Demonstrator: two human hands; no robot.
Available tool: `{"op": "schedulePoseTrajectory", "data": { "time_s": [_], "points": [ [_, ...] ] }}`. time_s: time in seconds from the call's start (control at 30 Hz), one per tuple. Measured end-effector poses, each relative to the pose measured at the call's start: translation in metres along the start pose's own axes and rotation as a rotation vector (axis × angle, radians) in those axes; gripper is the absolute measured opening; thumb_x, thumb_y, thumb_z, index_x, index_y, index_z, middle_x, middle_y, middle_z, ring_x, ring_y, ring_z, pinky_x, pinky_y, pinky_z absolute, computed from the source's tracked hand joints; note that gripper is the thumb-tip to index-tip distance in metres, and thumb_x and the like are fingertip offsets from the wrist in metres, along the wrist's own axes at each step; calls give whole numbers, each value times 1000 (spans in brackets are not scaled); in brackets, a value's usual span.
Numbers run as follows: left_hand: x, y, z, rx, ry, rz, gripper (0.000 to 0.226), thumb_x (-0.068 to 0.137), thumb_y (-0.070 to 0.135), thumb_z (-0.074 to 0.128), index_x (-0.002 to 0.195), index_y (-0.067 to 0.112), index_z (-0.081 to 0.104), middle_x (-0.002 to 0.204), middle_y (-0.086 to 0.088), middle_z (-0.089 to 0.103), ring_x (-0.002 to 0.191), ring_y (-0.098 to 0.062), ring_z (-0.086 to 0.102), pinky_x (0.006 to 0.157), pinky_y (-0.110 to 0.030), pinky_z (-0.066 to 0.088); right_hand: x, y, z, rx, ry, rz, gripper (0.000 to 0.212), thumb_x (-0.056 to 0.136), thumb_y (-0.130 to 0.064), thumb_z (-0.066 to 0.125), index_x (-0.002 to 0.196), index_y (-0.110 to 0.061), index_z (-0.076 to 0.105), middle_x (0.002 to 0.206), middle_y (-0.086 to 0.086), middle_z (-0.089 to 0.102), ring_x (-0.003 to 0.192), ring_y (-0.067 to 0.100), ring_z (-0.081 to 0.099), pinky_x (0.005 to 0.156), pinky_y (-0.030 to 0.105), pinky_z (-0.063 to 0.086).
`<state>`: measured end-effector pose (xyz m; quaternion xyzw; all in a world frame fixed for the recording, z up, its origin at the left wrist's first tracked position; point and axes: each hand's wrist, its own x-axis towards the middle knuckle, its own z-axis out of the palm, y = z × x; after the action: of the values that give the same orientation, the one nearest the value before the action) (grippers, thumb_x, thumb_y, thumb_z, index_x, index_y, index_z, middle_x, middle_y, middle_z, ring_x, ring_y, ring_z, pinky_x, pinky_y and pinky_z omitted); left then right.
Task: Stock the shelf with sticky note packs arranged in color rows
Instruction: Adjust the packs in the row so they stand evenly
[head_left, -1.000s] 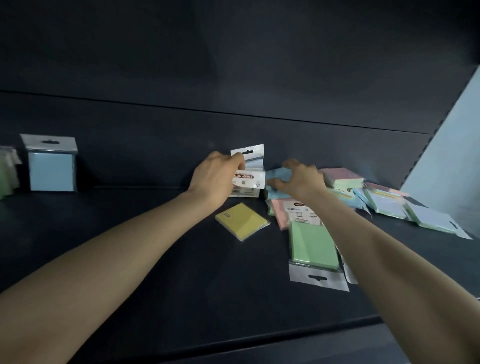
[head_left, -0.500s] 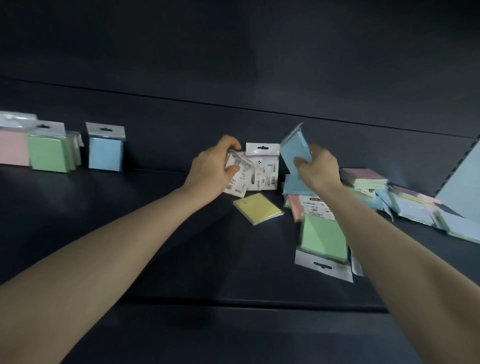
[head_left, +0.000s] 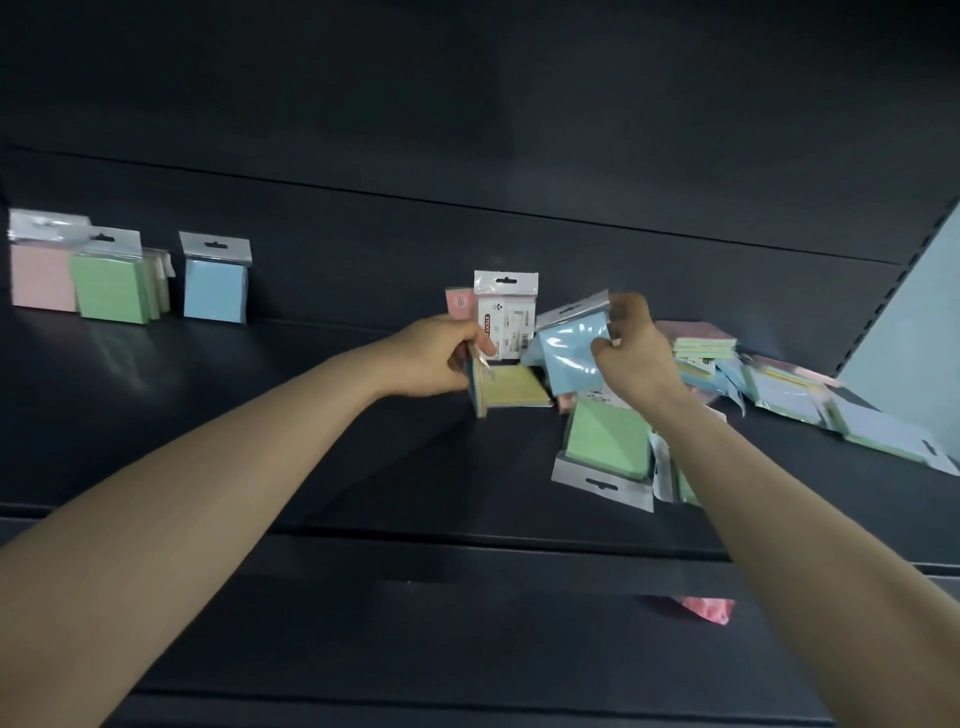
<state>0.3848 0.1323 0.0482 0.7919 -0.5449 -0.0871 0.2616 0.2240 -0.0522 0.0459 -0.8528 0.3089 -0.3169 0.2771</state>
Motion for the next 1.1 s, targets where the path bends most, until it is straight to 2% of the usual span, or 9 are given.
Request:
{"op": "schedulePoseTrajectory", "data": {
  "time_s": [0.1, 0.2, 0.3, 0.43, 0.53, 0.63, 0.77, 0.87, 1.1],
  "points": [
    [1, -4, 9, 166, 242, 62, 26, 84, 17, 70, 109, 26, 68, 91, 12, 42, 87, -8, 45, 85, -27, 40, -8, 2, -6, 65, -26, -35, 59, 94, -4, 45, 145, -26, 26, 116, -3, 48, 77, 9, 56, 54, 18, 43],
    [-2, -8, 11, 185, 326, 14, 24, 87, 32, 66, 110, 28, 64, 109, 5, 41, 103, -17, 36, 90, -27, 31, -8, 3, -8, 130, -17, 5, 42, 95, -8, 50, 134, -21, 41, 114, -3, 53, 77, 8, 54, 44, 13, 38],
    [-12, -6, 7, 30, 325, -66, 20, 93, 36, 55, 112, 30, 52, 115, 2, 55, 102, -20, 54, 84, -36, 47, -9, 4, -7, 247, 25, 18, 20, 94, -15, 56, 112, -19, 49, 106, 0, 57, 84, 17, 57, 50, 19, 39],
    [-38, -9, -1, -197, 408, -140, 13, 93, 27, 56, 105, 30, 52, 104, 3, 61, 91, -19, 63, 64, -41, 60, -18, -6, 0, 457, 40, 26, 16, 90, -10, 60, 97, -20, 51, 83, -6, 59, 76, 14, 59, 56, 21, 44],
    [-63, -18, -7, -255, 414, -192, 25, 88, 13, 65, 108, 24, 57, 109, 0, 62, 97, -19, 64, 68, -38, 61, -30, -19, 10, 563, -19, 3, 18, 91, -3, 60, 94, -18, 50, 75, -9, 59, 61, 0, 60, 43, 14, 42],
    [-90, -29, -16, -184, 451, -256, 28, 84, 14, 69, 109, 22, 61, 110, 2, 65, 96, -15, 64, 81, -35, 57, -39, -32, 24, 609, -65, -10, 22, 90, 0, 60, 96, -19, 49, 76, -6, 59, 54, -3, 58, 46, 16, 44],
    [-125, -47, -31, -159, 525, -292, 24, 82, 19, 72, 104, 24, 64, 99, 8, 66, 94, -13, 62, 86, -40, 53, -49, -53, 48, 555, -153, -45, 37, 87, -3, 61, 107, -33, 54, 97, 7, 66, 83, 18, 66, 69, 38, 59],
    [-146, -66, -45, -212, 569, -313, 22, 81, 19, 73, 100, 27, 65, 91, 16, 63, 86, -8, 61, 84, -40, 55, -51, -74, 66, 516, -183, -53, 34, 87, -6, 61, 102, -36, 57, 105, 12, 65, 95, 27, 66, 80, 46, 56],
    [-183, -130, -90, -216, 633, -346, 26, 80, 19, 76, 103, 23, 65, 98, 8, 66, 92, -11, 61, 78, -25, 51, -39, -130, 117, 489, -202, -109, 22, 87, -8, 65, 87, -29, 61, 84, -2, 68, 75, 12, 61, 59, 24, 47]
  ]
}}
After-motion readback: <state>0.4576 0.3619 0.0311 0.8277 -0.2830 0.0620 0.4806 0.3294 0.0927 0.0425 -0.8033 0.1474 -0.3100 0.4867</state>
